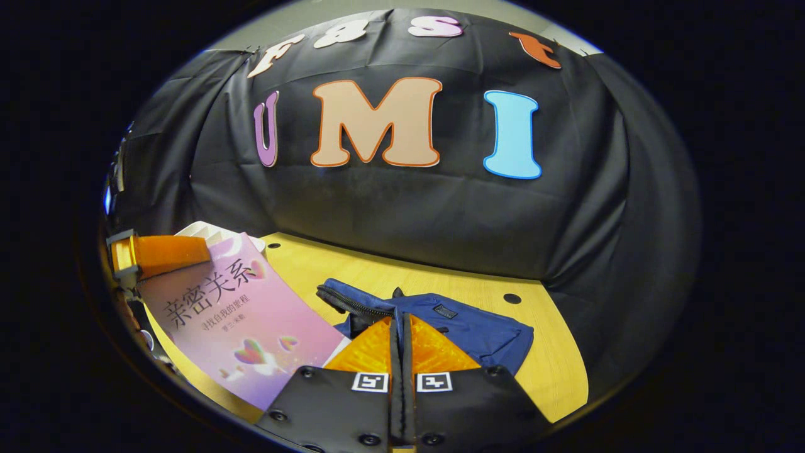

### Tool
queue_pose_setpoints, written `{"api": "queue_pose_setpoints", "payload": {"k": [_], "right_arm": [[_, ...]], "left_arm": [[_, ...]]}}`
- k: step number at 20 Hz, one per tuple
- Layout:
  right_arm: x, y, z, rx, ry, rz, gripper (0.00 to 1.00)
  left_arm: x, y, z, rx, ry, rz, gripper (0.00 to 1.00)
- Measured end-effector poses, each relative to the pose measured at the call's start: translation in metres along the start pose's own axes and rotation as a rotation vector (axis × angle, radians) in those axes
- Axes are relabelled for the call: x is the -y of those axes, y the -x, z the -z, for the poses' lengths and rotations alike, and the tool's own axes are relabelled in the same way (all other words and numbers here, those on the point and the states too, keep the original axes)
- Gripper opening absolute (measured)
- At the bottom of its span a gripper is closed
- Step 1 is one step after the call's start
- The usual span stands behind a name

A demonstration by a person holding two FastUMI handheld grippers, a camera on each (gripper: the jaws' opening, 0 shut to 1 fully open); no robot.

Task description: Open the schoolbag, grab two books from the bookshelf and put them into the schoolbag.

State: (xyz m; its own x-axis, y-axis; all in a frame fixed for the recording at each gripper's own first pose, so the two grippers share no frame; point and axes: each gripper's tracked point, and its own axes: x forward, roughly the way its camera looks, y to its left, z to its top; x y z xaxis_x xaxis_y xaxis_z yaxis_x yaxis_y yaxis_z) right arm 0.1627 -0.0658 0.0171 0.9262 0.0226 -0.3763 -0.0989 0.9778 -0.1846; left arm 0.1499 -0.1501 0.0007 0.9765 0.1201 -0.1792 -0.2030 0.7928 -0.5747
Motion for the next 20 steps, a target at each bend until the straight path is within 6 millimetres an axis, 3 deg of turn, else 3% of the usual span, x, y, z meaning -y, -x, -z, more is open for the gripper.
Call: {"api": "queue_pose_setpoints", "payload": {"k": [2, 5, 7, 8, 10, 15, 16, 17, 20], "right_arm": [[-0.002, 0.001, 0.002, 0.000, -0.003, -0.003, 0.03], [-0.005, 0.002, 0.006, -0.008, -0.014, -0.018, 0.03], [-0.006, 0.004, 0.010, -0.015, -0.020, -0.026, 0.03], [-0.006, 0.003, 0.012, -0.018, -0.018, -0.031, 0.03], [-0.009, 0.004, 0.018, -0.027, -0.011, -0.041, 0.03], [-0.015, 0.006, 0.024, -0.028, -0.014, -0.052, 0.03], [-0.020, 0.008, 0.027, -0.028, 0.002, -0.057, 0.03], [-0.025, 0.010, 0.031, -0.031, 0.019, -0.065, 0.03], [-0.031, 0.016, 0.038, -0.020, 0.047, -0.066, 0.02]], "left_arm": [[0.004, 0.005, 0.011, 0.058, -0.050, -0.016, 0.29], [0.009, 0.008, 0.043, 0.047, -0.104, -0.022, 0.29], [-0.001, 0.006, 0.044, 0.108, -0.145, -0.062, 0.31], [-0.004, 0.007, 0.041, 0.130, -0.150, -0.076, 0.19], [0.000, 0.003, 0.056, 0.100, -0.169, -0.067, 0.19], [0.001, 0.008, 0.035, 0.106, -0.151, -0.027, 0.19], [-0.004, 0.010, 0.029, 0.098, -0.156, -0.015, 0.41], [-0.012, 0.019, 0.025, 0.097, -0.160, -0.002, 0.40], [-0.011, 0.023, 0.016, 0.091, -0.195, 0.039, 0.53]]}}
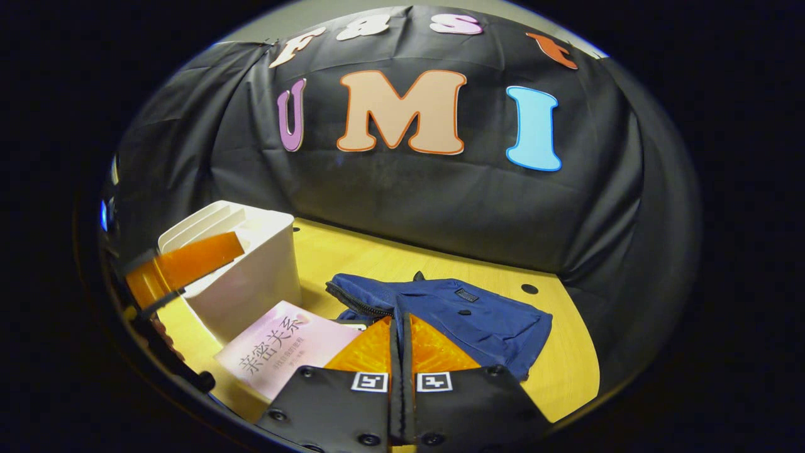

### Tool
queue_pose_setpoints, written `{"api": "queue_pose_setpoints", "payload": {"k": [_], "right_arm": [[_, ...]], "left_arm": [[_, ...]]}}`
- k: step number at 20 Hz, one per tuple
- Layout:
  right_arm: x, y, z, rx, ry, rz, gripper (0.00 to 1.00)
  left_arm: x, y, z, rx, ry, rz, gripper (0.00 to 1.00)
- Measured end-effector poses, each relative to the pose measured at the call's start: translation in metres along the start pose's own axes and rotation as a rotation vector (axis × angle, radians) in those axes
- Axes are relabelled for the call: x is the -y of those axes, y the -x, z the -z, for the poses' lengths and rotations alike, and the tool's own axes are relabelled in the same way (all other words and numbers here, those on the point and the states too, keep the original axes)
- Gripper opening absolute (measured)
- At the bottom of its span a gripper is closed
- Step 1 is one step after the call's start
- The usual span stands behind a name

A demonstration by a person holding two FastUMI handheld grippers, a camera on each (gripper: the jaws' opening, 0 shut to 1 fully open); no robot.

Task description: Open the schoolbag, grab two books from the bookshelf and put them into the schoolbag.

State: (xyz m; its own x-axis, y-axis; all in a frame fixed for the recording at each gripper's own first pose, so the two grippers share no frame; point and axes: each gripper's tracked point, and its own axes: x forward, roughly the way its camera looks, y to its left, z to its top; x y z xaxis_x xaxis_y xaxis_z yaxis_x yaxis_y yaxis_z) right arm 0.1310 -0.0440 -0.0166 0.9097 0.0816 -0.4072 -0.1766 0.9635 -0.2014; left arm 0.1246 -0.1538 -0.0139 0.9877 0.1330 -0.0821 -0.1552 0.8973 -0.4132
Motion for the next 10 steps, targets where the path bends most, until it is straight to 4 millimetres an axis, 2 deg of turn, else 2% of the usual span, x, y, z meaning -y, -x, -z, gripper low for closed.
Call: {"api": "queue_pose_setpoints", "payload": {"k": [1, 2, 3, 4, 5, 7, 8, 10], "right_arm": [[-0.008, 0.002, 0.003, -0.002, -0.010, -0.023, 0.04], [-0.010, 0.003, 0.009, -0.013, -0.017, -0.027, 0.14], [-0.011, 0.006, 0.012, -0.012, -0.017, -0.025, 0.12], [-0.011, 0.009, 0.014, -0.007, -0.016, -0.017, 0.17], [-0.015, 0.013, 0.014, 0.007, -0.039, -0.033, 0.17], [-0.040, 0.027, 0.006, 0.050, -0.118, -0.120, 0.49], [-0.052, 0.035, -0.004, 0.088, -0.159, -0.153, 0.65], [-0.059, 0.052, -0.023, 0.172, -0.191, -0.162, 0.96]], "left_arm": [[0.001, -0.001, -0.005, -0.001, -0.021, 0.012, 0.57], [0.000, 0.001, -0.008, 0.001, -0.043, 0.019, 0.70], [-0.001, -0.001, -0.013, 0.006, -0.061, 0.025, 0.84], [0.000, 0.006, -0.020, 0.015, -0.077, 0.037, 0.97], [-0.001, 0.005, -0.026, 0.022, -0.086, 0.044, 0.95], [-0.005, 0.009, -0.035, 0.028, -0.088, 0.054, 0.94], [-0.008, 0.012, -0.039, 0.030, -0.090, 0.055, 0.94], [-0.016, 0.013, -0.047, 0.032, -0.108, 0.054, 0.94]]}}
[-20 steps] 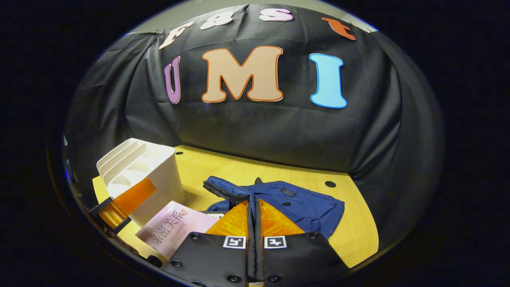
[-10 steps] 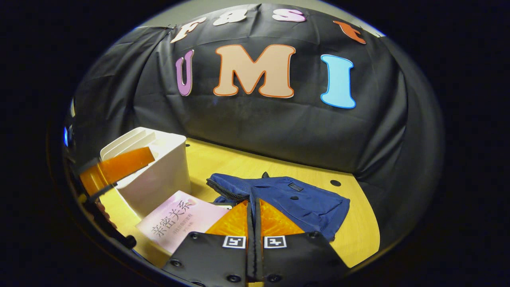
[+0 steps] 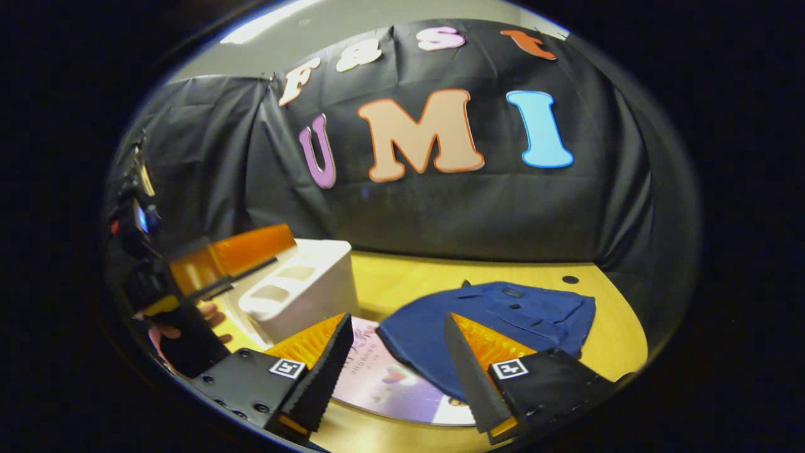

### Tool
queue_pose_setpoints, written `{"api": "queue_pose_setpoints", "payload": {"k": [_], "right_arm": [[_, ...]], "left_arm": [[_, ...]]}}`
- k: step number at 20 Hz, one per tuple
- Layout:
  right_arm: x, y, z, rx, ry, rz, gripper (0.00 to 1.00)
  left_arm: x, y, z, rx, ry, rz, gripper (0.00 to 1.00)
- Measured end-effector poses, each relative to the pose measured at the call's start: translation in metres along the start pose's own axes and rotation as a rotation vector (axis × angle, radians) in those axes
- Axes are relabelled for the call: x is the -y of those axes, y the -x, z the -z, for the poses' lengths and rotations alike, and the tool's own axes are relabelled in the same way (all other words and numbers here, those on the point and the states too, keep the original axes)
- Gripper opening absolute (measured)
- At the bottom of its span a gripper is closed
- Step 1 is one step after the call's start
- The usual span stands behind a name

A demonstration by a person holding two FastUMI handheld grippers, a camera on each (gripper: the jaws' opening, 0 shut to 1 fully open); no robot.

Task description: Open the schoolbag, grab two books from the bookshelf and put them into the schoolbag.

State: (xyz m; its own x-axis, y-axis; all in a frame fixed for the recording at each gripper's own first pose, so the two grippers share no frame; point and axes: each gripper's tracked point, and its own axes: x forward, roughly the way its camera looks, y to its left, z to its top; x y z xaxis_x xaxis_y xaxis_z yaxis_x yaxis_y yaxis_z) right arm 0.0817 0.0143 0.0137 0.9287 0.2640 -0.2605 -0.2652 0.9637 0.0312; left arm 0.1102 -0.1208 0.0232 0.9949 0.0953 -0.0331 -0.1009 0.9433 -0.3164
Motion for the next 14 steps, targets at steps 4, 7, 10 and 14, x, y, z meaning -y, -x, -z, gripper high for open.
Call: {"api": "queue_pose_setpoints", "payload": {"k": [4, 7, 10, 14], "right_arm": [[0.010, 0.029, -0.023, 0.137, 0.005, 0.135, 0.97], [0.010, 0.051, -0.013, 0.204, -0.053, 0.220, 0.99], [0.015, 0.072, -0.009, 0.255, -0.049, 0.299, 0.95], [0.010, 0.087, -0.011, 0.296, -0.029, 0.334, 0.95]], "left_arm": [[-0.016, 0.007, -0.017, 0.013, -0.060, -0.001, 0.94], [-0.027, 0.017, -0.021, -0.001, -0.125, 0.008, 0.91], [-0.039, 0.026, -0.014, -0.038, -0.164, 0.029, 0.94], [-0.063, 0.038, 0.008, -0.115, -0.213, 0.012, 0.95]]}}
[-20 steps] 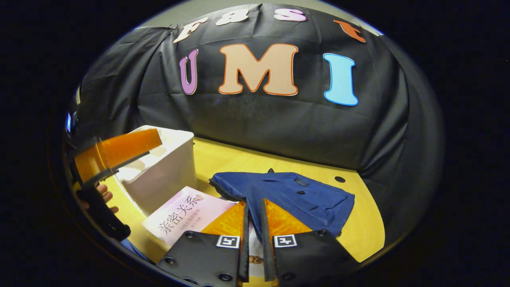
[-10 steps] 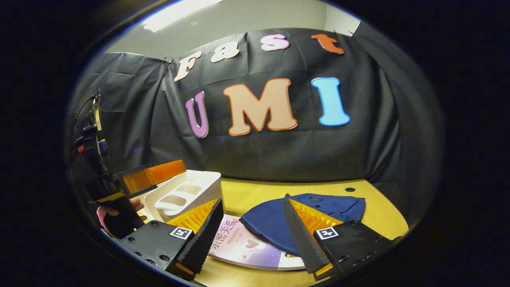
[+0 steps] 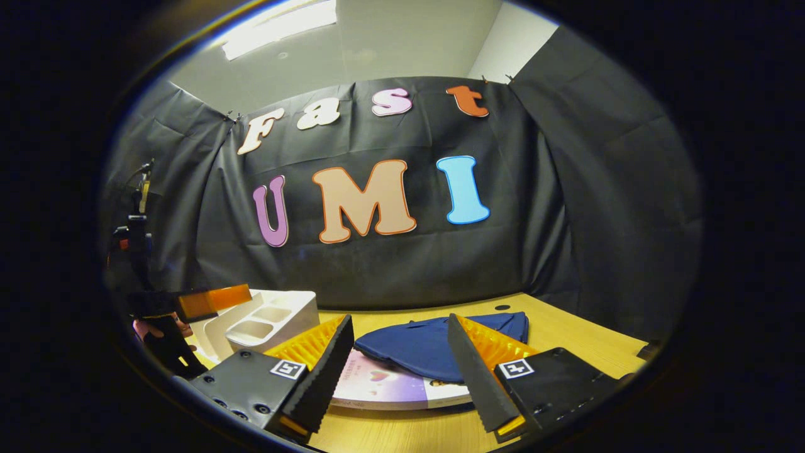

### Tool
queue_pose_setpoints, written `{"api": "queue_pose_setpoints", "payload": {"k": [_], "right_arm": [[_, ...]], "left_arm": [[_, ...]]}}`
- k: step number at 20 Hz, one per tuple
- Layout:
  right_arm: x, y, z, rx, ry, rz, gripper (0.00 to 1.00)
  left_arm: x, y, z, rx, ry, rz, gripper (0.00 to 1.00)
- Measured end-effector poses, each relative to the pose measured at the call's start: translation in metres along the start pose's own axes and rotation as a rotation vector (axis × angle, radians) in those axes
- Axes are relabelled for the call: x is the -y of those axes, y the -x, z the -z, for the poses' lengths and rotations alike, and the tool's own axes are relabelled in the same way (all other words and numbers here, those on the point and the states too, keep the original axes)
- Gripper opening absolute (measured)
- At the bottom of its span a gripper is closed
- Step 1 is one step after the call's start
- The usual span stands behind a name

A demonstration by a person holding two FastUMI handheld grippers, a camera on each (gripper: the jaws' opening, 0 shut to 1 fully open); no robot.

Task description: Open the schoolbag, grab two books from the bookshelf and put them into the schoolbag.

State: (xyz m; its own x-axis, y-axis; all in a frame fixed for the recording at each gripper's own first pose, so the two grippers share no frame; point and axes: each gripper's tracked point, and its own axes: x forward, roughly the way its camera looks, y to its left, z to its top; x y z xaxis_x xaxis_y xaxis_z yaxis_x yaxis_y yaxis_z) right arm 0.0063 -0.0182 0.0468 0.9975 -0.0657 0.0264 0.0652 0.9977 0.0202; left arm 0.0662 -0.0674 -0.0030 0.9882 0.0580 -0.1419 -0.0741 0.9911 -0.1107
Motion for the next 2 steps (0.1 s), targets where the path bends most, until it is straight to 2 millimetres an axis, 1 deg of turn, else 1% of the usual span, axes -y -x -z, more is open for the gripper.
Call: {"api": "queue_pose_setpoints", "payload": {"k": [2], "right_arm": [[-0.0014, 0.0035, -0.0014, 0.006, 0.009, 0.004, 0.95]], "left_arm": [[-0.0062, 0.0041, 0.0099, -0.026, -0.015, -0.011, 0.95]]}}
